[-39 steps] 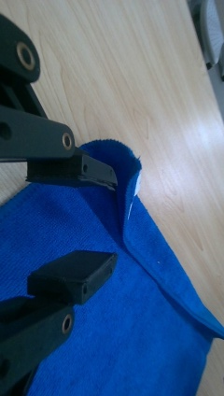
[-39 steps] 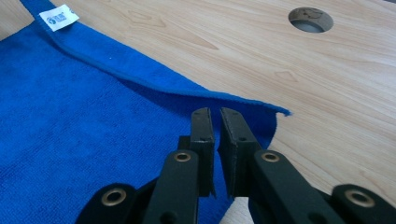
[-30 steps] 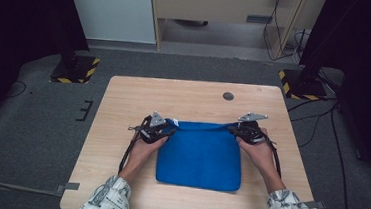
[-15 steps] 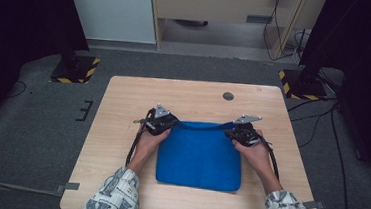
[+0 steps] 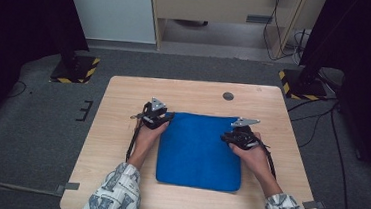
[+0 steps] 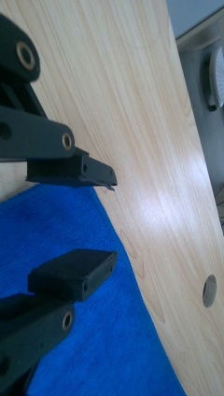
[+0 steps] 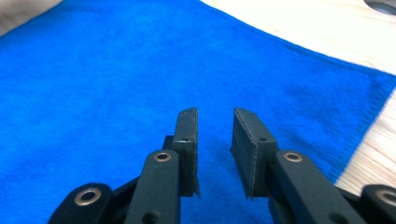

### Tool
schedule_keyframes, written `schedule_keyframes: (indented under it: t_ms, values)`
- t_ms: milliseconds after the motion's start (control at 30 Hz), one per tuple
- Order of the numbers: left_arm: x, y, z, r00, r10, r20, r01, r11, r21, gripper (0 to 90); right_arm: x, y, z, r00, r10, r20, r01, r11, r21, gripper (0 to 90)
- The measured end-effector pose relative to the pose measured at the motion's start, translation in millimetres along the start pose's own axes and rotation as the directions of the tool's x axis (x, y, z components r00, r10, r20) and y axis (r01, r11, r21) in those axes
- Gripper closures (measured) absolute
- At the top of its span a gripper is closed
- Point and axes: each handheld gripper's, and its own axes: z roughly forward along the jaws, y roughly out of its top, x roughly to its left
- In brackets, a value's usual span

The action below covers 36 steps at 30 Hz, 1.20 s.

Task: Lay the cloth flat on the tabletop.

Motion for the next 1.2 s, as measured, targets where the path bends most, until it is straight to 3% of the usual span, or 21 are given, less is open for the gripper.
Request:
schedule_keyframes:
  t_ms: [67, 200, 333, 467, 600, 767, 933, 967, 1067, 1200]
  values:
    - [1.9, 0.7, -15.5, 0.9999, 0.002, 0.017, -0.002, 1.0000, 0.006, 49.4, 6.2, 2.7, -1.3, 0.9999, -0.012, -0.009, 0.012, 1.000, -0.004, 67.1]
    - [6.5, 1.8, -30.2, 0.9997, 0.023, 0.001, -0.023, 0.9997, 0.000, 44.6, 15.4, 6.7, -2.4, 0.9995, -0.027, -0.019, 0.027, 1.000, -0.013, 62.8]
    - [15.9, 1.2, -44.2, 0.9997, -0.026, 0.002, 0.026, 0.9994, -0.023, 34.2, 30.3, 13.3, -1.2, 0.9984, -0.046, -0.034, 0.046, 0.999, -0.006, 56.5]
    - [22.2, -2.1, -52.1, 0.9996, -0.028, -0.008, 0.028, 0.9992, -0.029, 28.2, 42.3, 19.6, 1.1, 0.9972, -0.053, -0.053, 0.052, 0.999, -0.015, 52.7]
    - [26.5, -6.8, -55.6, 0.9994, -0.033, 0.010, 0.033, 0.9990, -0.030, 24.3, 52.1, 23.0, 4.9, 0.9962, -0.060, -0.063, 0.059, 0.998, -0.013, 48.5]
    - [26.2, -13.2, -54.4, 0.9997, -0.018, 0.017, 0.018, 0.9998, 0.010, 20.8, 62.5, 25.7, 10.3, 0.9962, -0.058, -0.064, 0.058, 0.998, -0.013, 44.0]
    - [26.2, -16.3, -55.4, 0.9998, 0.003, -0.017, -0.003, 0.9996, 0.027, 17.1, 74.1, 28.0, 12.6, 0.9953, -0.060, -0.077, 0.059, 0.998, -0.012, 39.7]
    - [28.3, -16.8, -56.3, 0.9999, -0.016, -0.002, 0.016, 0.9996, 0.023, 16.6, 79.0, 29.1, 13.4, 0.9940, -0.069, -0.084, 0.068, 0.998, -0.016, 39.3]
    - [29.9, -19.0, -56.9, 0.9997, -0.018, 0.015, 0.017, 0.9991, 0.040, 14.5, 88.3, 30.8, 16.2, 0.9918, -0.080, -0.100, 0.078, 0.997, -0.017, 37.9]
    - [32.1, -21.2, -58.7, 0.9995, -0.030, 0.012, 0.030, 0.9990, 0.034, 13.7, 97.8, 32.3, 18.8, 0.9893, -0.084, -0.119, 0.082, 0.996, -0.024, 36.7]
